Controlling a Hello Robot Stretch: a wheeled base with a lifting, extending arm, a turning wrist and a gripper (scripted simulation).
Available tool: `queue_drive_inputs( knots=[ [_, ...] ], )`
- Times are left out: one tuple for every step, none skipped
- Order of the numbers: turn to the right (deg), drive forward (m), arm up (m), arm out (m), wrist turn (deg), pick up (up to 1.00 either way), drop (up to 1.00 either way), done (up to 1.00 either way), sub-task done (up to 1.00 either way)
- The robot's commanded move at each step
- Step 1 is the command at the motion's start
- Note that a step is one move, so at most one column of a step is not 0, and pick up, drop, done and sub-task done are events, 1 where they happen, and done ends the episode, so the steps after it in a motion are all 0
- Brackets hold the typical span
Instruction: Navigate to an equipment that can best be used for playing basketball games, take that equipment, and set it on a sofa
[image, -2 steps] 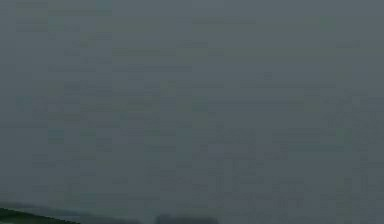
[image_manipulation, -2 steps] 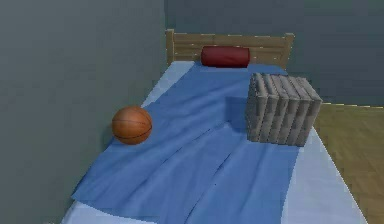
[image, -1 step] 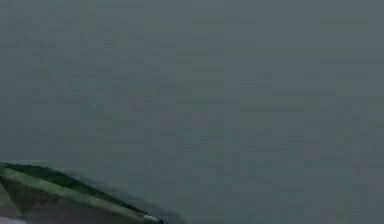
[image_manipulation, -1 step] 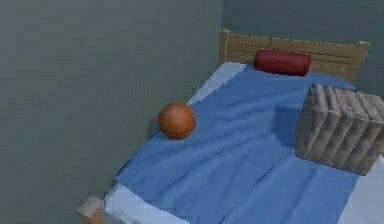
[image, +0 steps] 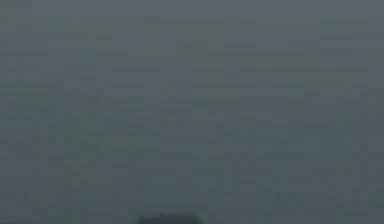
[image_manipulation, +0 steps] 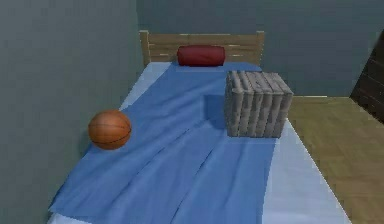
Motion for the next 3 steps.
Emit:
queue_drive_inputs(
  knots=[
    [0.0,0.15,0.00,0.00,0.0,0.00,0.00,0.00,0.00],
    [-12.0,0.00,0.00,0.00,0.0,0.00,0.00,0.00,0.00],
    [45.0,0.00,0.00,0.00,0.0,0.00,0.00,0.00,0.00]
  ],
)
